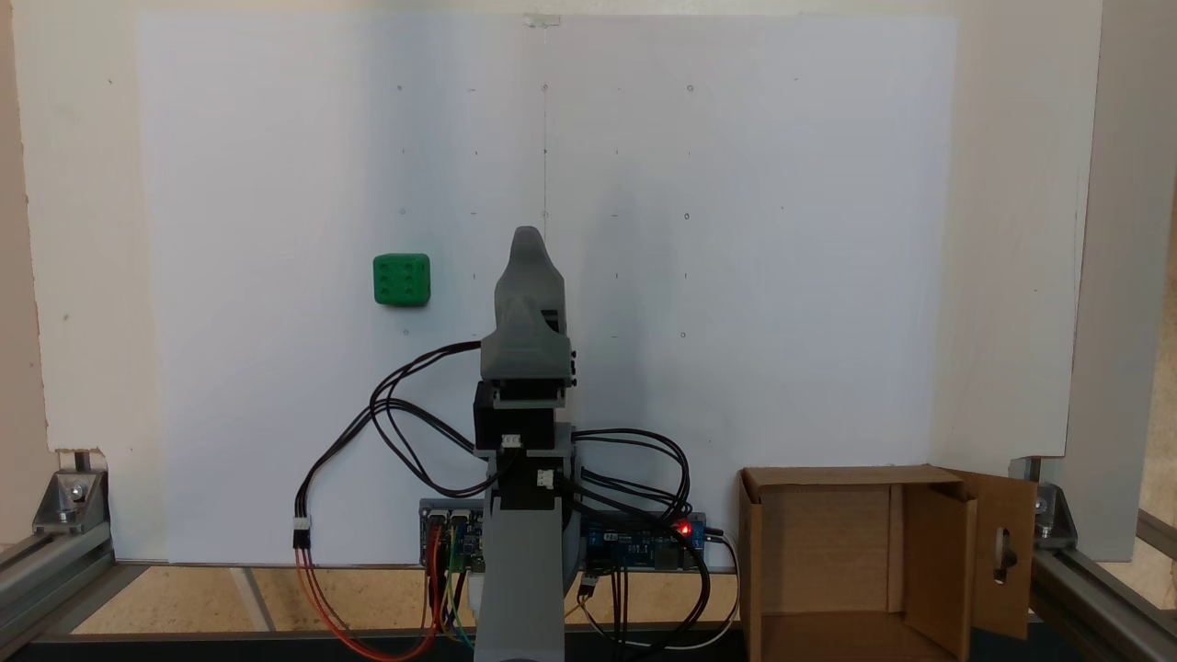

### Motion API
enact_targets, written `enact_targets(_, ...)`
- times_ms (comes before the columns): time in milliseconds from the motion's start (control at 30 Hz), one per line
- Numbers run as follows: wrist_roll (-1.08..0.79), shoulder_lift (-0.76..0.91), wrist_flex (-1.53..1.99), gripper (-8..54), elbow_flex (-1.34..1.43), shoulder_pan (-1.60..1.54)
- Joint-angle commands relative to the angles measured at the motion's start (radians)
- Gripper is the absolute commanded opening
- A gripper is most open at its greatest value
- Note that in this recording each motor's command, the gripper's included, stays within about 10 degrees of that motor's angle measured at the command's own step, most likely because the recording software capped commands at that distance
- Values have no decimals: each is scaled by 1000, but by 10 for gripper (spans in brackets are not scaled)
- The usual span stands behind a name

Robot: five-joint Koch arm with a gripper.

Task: Grasp a green dice and put it in the bin.

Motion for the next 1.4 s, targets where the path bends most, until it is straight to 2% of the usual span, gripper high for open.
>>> enact_targets(0,14,110,101,446,49,9)
enact_targets(1367,9,109,120,446,49,-11)
